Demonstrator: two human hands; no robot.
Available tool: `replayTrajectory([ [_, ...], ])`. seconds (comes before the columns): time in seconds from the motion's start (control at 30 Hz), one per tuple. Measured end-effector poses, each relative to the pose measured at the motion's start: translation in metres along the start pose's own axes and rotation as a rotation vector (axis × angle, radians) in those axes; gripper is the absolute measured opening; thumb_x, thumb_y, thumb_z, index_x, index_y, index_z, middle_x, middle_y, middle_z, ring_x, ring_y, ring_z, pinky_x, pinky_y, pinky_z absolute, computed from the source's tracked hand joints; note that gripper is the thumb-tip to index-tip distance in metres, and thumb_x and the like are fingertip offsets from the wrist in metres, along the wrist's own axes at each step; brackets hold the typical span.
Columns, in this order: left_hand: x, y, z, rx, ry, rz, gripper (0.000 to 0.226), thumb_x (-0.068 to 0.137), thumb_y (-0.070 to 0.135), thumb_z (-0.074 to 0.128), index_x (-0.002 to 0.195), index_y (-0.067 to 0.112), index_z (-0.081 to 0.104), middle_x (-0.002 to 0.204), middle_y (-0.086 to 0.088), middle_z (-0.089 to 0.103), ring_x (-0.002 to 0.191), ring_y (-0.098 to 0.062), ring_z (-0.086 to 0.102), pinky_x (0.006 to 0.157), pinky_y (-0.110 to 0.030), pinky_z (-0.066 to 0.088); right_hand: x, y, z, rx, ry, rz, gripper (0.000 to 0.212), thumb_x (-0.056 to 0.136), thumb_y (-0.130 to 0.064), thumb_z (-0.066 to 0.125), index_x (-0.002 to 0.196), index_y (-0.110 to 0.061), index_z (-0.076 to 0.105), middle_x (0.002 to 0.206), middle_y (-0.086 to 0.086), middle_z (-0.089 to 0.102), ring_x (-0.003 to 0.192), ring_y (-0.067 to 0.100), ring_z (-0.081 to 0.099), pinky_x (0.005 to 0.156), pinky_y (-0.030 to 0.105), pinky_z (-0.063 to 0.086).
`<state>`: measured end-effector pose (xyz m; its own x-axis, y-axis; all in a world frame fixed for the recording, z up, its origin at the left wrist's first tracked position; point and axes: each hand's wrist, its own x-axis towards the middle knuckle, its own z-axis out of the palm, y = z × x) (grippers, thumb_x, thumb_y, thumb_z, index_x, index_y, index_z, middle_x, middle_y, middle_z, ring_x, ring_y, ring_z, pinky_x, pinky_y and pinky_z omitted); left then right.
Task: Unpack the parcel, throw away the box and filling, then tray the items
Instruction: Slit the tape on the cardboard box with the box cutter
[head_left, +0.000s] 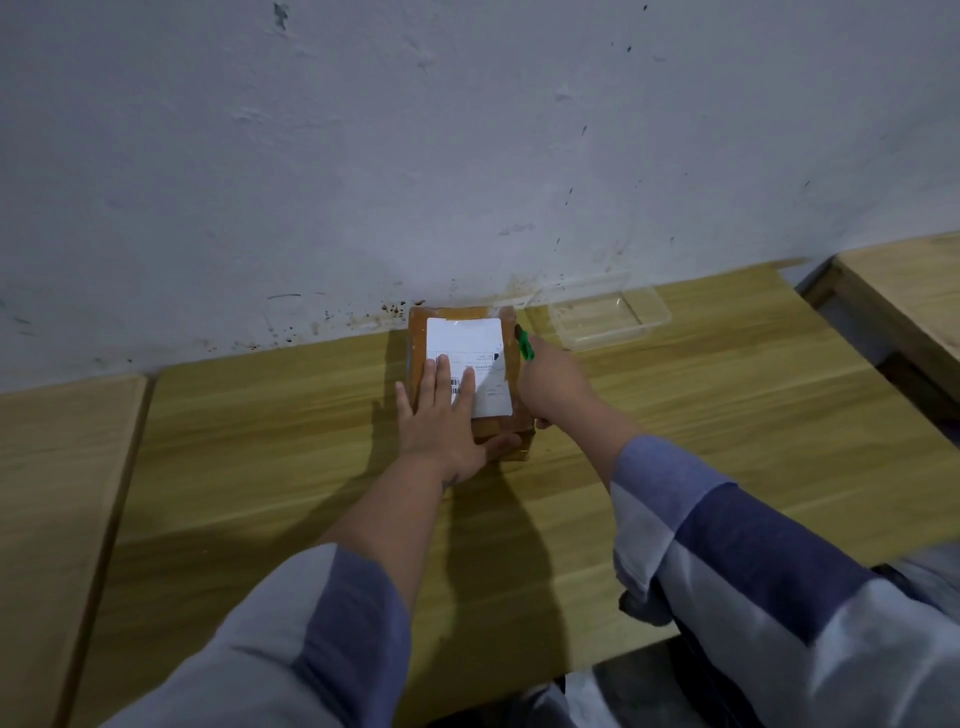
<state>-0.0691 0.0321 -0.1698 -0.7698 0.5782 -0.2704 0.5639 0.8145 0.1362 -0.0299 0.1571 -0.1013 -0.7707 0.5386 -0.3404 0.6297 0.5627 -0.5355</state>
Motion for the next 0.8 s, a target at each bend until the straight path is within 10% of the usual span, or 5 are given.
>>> replayTrajectory([
  [0.2, -0.002, 0.003, 0.001, 0.001, 0.021, -0.027, 0.105, 0.073, 0.086, 0.027, 0.150, 0.026, -0.012, 0.157, -0.006, -0.026, 0.143, -0.022, -0.028, 0.110, -0.055, -0.019, -0.014, 0.008, 0.009, -0.052, -0.054, 0.024, 0.064, 0.090, -0.006, 0.040, 0.148, -0.019, 0.018, 0.118, 0.017, 0.061, 0.088, 0.033, 0.061, 0.058, 0.037, 0.050],
  [0.43, -0.012, 0.009, -0.011, 0.036, 0.008, -0.027, 0.085, 0.092, 0.029, 0.049, 0.151, 0.022, -0.012, 0.156, -0.010, -0.027, 0.143, -0.026, -0.028, 0.114, -0.058, -0.008, -0.044, 0.019, 0.017, -0.093, -0.067, 0.058, 0.070, 0.092, -0.009, 0.041, 0.151, -0.026, 0.007, 0.114, 0.017, 0.062, 0.084, 0.027, 0.057, 0.073, 0.039, 0.054],
  [0.8, -0.004, 0.005, 0.005, 0.019, 0.056, -0.049, 0.105, 0.074, 0.086, 0.026, 0.152, 0.025, -0.007, 0.158, -0.006, -0.021, 0.144, -0.022, -0.024, 0.114, -0.058, -0.011, -0.084, 0.045, 0.036, 0.010, -0.019, 0.070, 0.061, 0.094, -0.013, 0.036, 0.147, -0.035, 0.016, 0.113, 0.017, 0.061, 0.089, 0.030, 0.062, 0.071, 0.042, 0.055],
])
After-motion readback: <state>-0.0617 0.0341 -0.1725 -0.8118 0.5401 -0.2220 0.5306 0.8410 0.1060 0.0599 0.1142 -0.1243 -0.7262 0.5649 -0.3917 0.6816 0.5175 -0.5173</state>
